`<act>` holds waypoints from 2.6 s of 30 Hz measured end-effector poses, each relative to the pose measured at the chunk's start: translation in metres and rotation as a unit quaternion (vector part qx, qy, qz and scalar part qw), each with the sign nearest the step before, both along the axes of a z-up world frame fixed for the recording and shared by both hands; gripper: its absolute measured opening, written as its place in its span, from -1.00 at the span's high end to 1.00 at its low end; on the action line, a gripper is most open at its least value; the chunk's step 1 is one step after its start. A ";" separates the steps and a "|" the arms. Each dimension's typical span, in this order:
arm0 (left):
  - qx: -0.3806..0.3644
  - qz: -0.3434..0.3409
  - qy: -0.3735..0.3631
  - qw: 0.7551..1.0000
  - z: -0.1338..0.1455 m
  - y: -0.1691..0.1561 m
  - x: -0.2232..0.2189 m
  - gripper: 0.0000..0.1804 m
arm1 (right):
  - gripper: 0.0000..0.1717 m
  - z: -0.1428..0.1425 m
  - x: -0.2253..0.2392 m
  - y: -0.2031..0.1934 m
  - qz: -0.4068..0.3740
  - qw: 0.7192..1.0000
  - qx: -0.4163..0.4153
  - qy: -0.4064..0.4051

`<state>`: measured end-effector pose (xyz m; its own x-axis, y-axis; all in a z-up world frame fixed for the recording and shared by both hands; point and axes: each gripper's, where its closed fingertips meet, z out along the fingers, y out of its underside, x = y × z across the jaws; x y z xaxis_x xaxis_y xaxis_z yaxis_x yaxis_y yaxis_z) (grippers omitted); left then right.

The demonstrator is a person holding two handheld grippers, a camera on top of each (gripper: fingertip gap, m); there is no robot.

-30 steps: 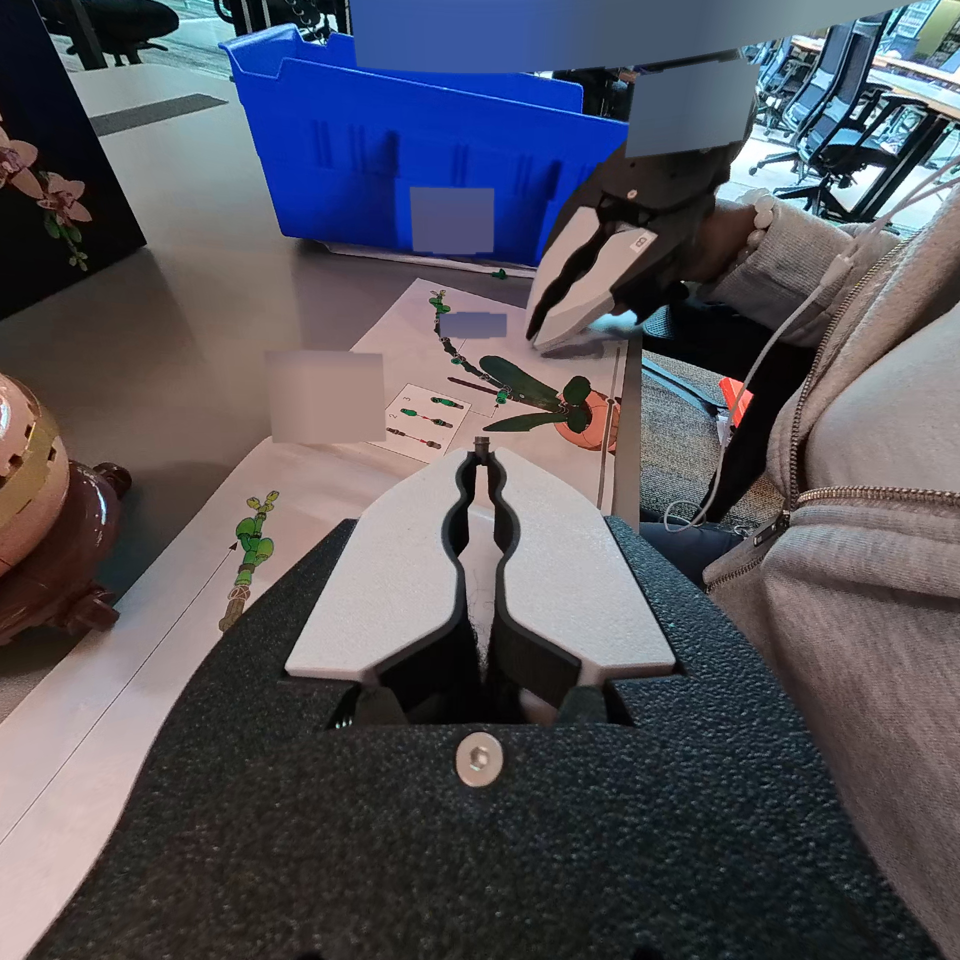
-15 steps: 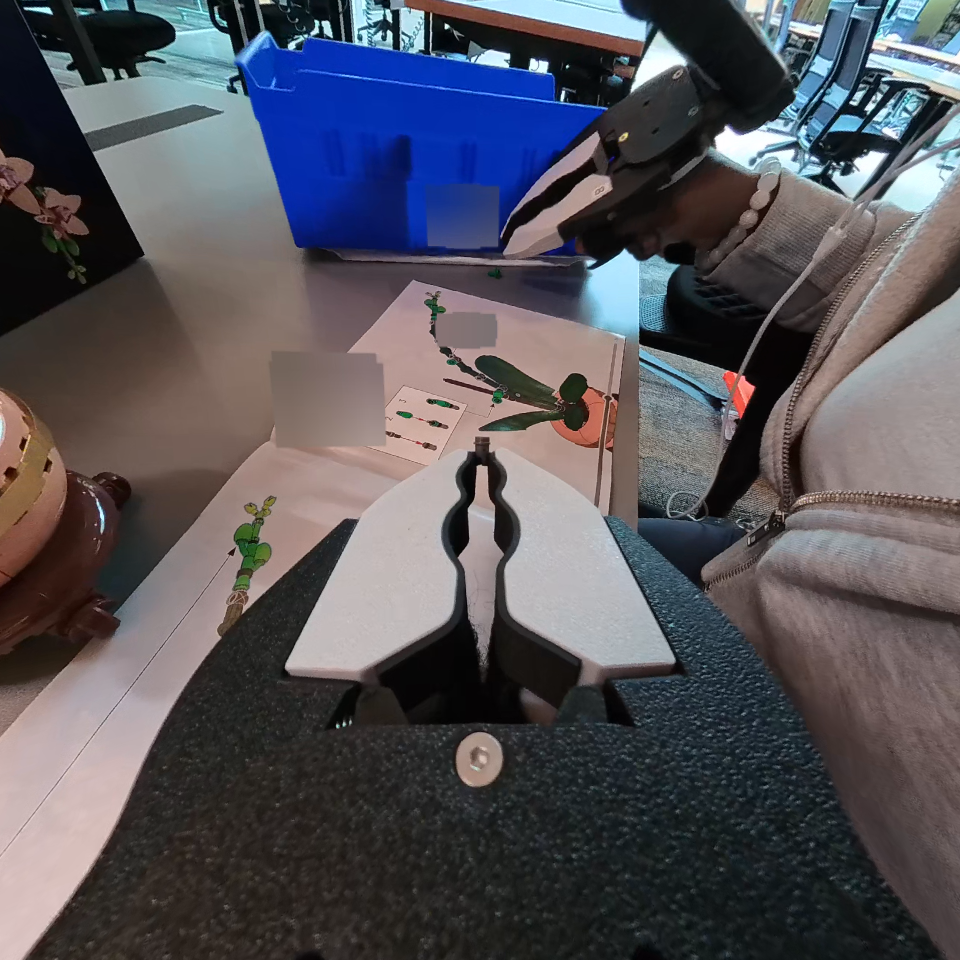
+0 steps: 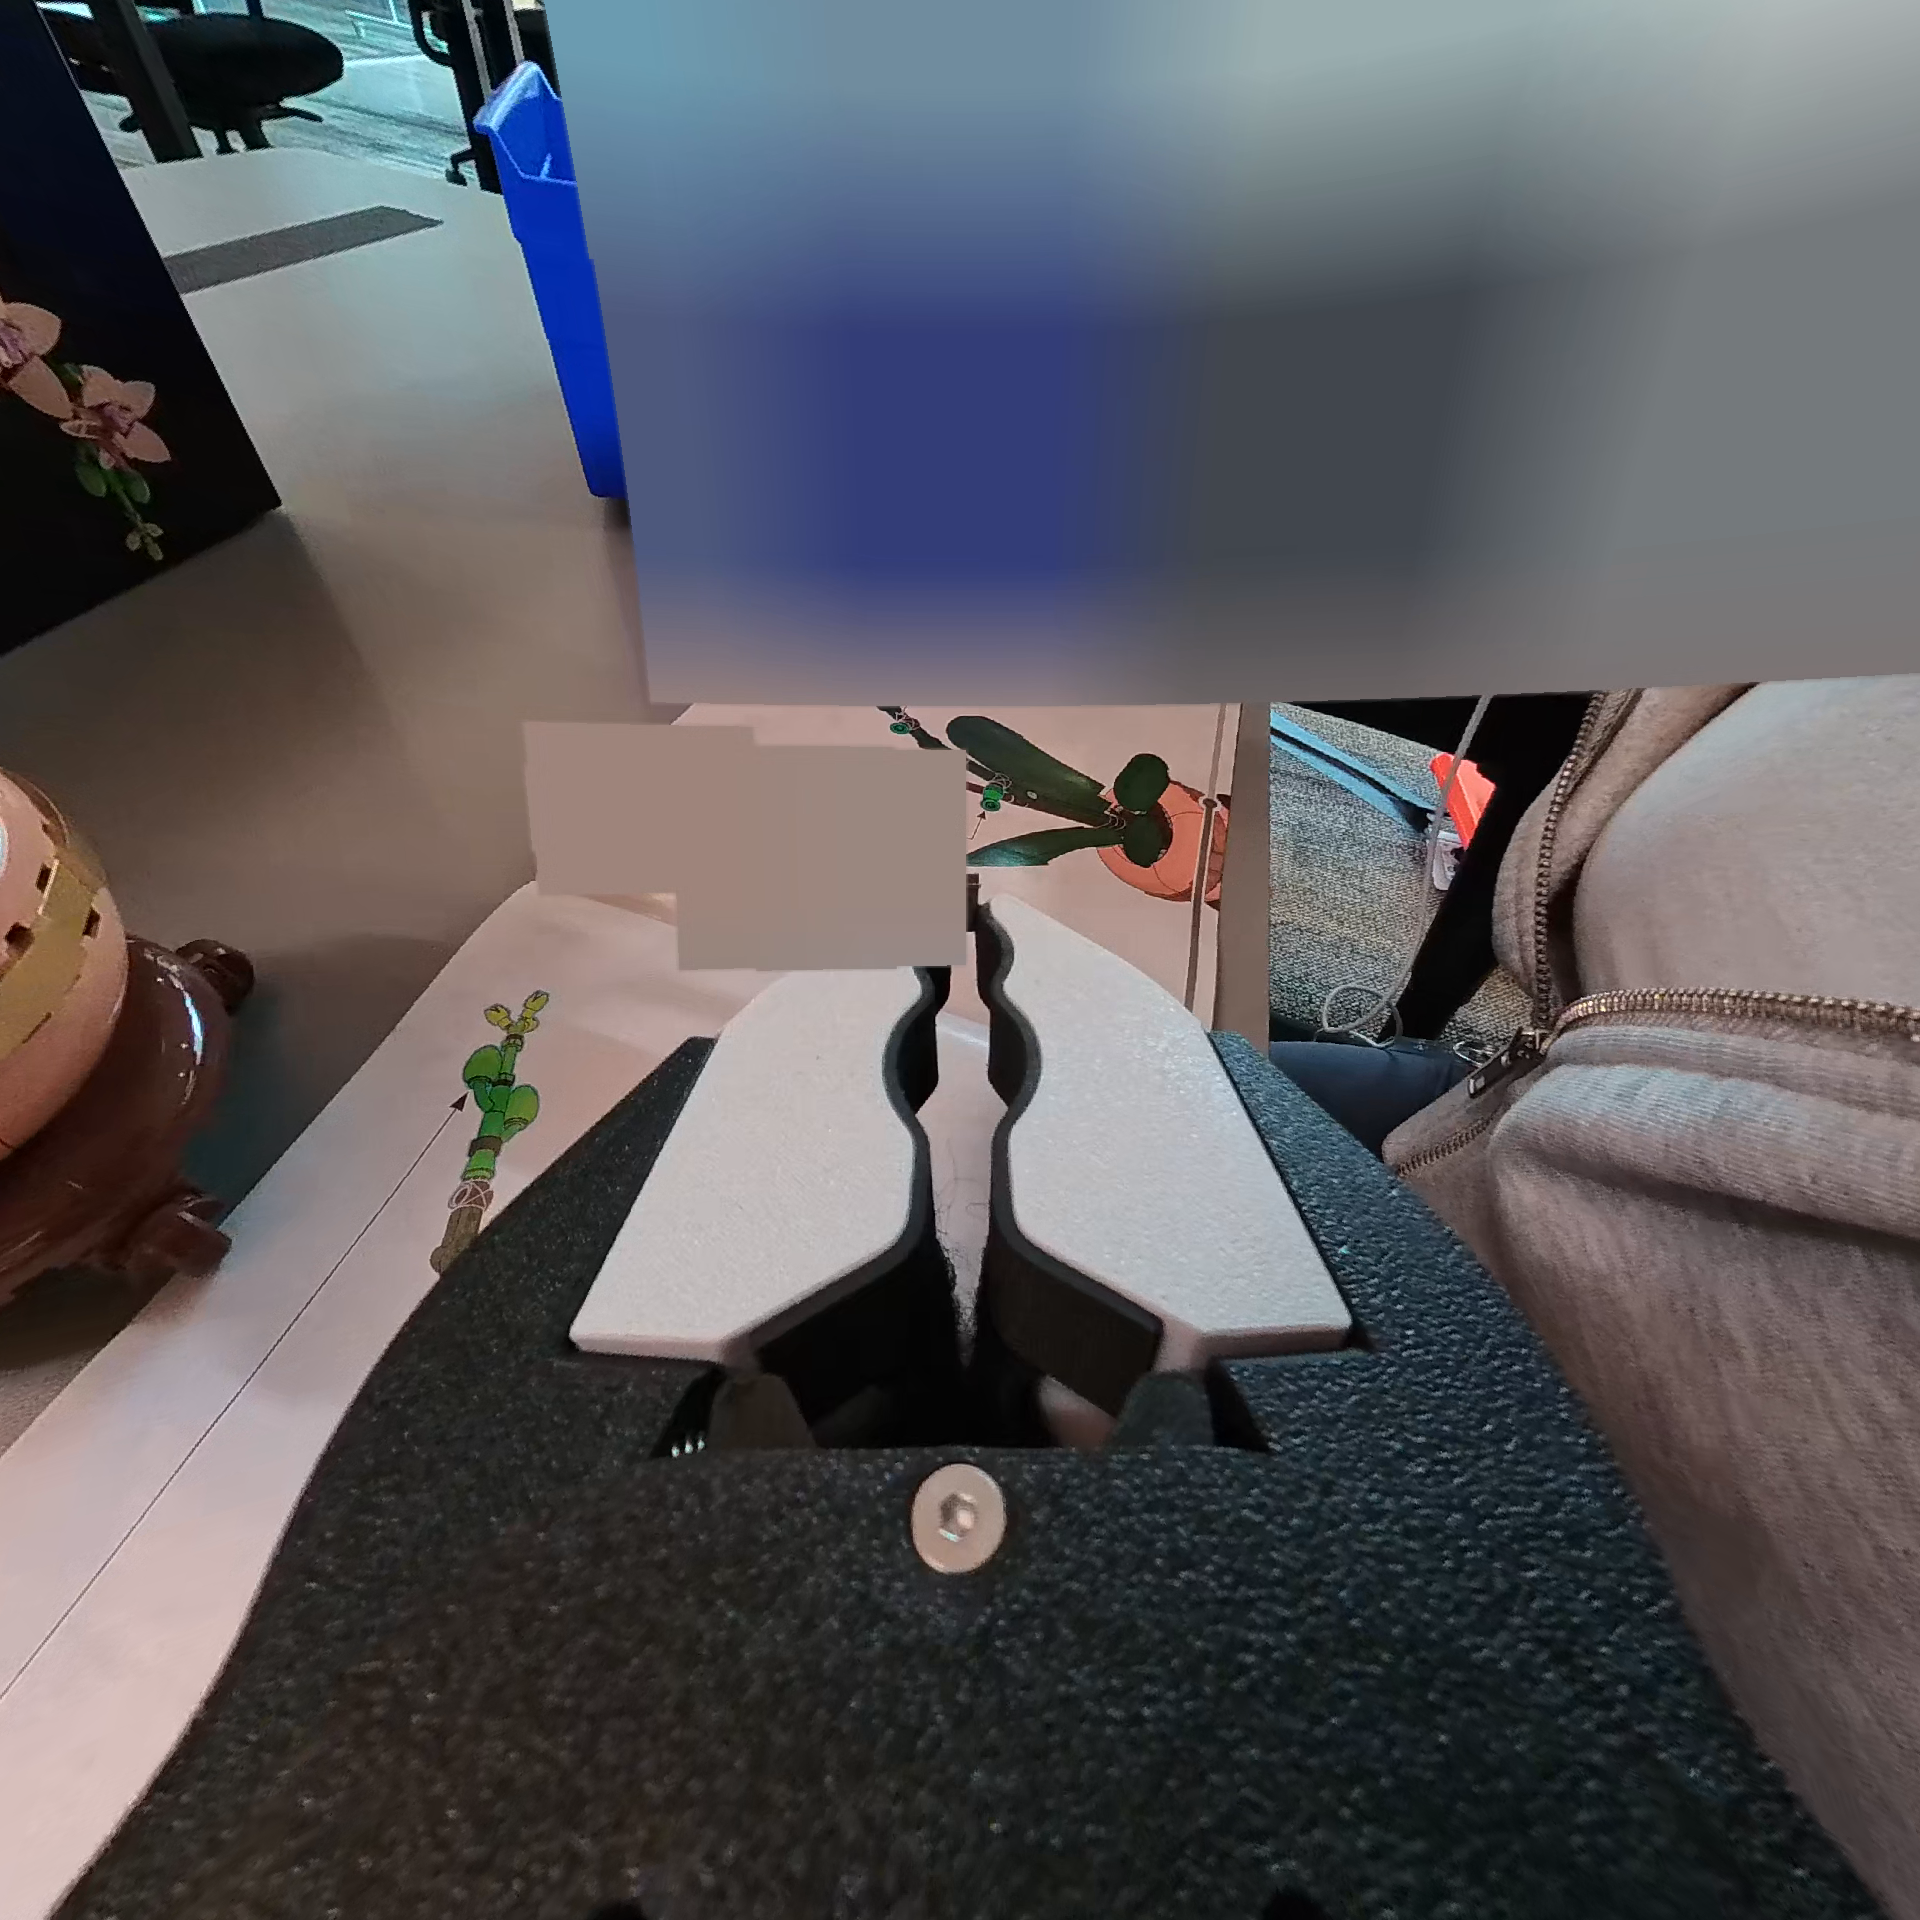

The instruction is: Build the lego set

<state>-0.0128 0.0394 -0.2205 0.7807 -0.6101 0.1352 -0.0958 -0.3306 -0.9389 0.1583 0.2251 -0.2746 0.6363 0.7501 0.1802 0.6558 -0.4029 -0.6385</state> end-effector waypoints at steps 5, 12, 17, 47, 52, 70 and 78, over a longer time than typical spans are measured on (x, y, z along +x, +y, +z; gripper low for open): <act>0.000 -0.001 -0.002 1.000 0.000 0.000 0.000 0.96 | 0.92 -0.001 -0.001 0.003 -0.027 0.999 -0.009 0.019; 0.005 -0.005 0.001 1.000 0.000 0.000 0.000 0.96 | 0.95 -0.001 -0.003 0.005 -0.023 0.999 -0.001 0.022; 0.005 -0.003 0.006 1.000 0.000 -0.001 0.002 0.96 | 0.95 0.010 -0.030 -0.007 0.065 0.996 0.031 0.048; -0.248 -0.014 0.022 0.968 -0.046 -0.020 0.001 0.97 | 0.96 0.014 -0.180 -0.198 0.719 0.628 0.294 -0.049; -0.242 -0.016 0.026 0.970 -0.047 -0.020 0.001 0.97 | 0.96 0.017 -0.181 -0.199 0.720 0.630 0.289 -0.038; -0.228 -0.037 0.031 0.972 -0.047 -0.021 0.004 0.97 | 0.96 0.017 -0.177 -0.205 0.736 0.627 0.254 0.011; -0.218 -0.055 0.032 0.974 -0.046 -0.024 0.007 0.97 | 0.97 0.022 -0.173 -0.209 0.737 0.652 0.151 0.098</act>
